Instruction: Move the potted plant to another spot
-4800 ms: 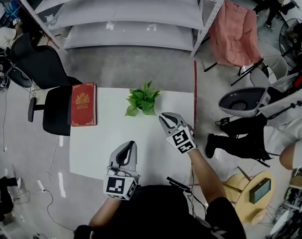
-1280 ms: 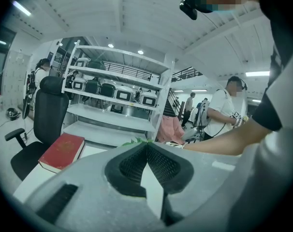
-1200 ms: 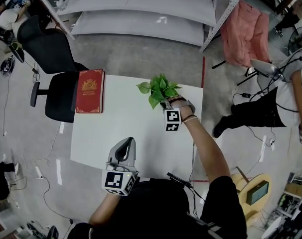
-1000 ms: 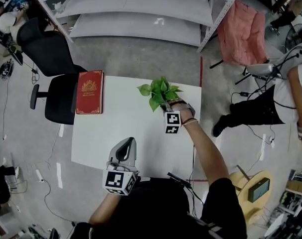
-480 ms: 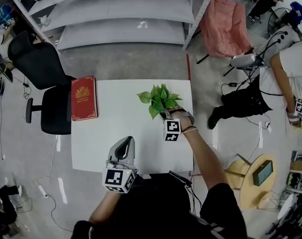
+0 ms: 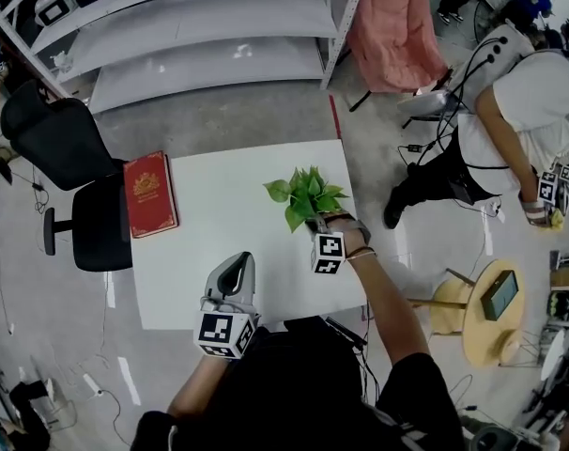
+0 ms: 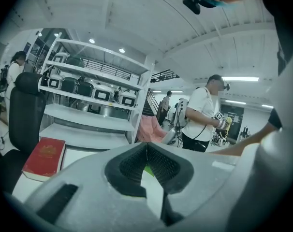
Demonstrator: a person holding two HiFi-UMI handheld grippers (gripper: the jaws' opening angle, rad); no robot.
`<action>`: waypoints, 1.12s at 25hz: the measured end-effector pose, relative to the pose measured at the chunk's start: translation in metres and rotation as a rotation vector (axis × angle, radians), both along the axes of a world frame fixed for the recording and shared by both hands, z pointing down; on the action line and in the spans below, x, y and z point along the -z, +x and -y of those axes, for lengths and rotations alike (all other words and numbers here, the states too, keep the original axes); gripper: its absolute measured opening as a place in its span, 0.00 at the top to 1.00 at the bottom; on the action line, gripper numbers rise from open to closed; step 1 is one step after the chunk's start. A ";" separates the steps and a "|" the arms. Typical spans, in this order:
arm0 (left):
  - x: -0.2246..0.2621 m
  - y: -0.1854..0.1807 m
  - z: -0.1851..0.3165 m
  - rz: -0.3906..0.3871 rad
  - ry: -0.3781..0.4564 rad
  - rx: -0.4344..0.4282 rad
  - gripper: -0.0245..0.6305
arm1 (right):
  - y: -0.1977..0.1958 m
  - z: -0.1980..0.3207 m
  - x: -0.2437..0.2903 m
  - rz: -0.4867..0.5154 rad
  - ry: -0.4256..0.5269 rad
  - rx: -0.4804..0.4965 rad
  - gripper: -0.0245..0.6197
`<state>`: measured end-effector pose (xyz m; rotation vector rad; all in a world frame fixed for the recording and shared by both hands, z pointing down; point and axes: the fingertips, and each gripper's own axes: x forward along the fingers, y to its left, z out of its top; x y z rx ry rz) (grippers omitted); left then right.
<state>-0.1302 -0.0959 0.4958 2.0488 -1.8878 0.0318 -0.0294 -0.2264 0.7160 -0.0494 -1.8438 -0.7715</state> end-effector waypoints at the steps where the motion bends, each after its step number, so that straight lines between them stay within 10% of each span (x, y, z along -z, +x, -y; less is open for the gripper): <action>1: -0.001 0.001 0.000 -0.001 0.000 -0.011 0.94 | 0.005 -0.002 0.000 -0.004 -0.003 -0.012 0.92; 28: -0.004 0.063 0.015 0.001 -0.009 -0.157 0.94 | 0.095 -0.014 -0.017 -0.048 -0.054 -0.156 0.92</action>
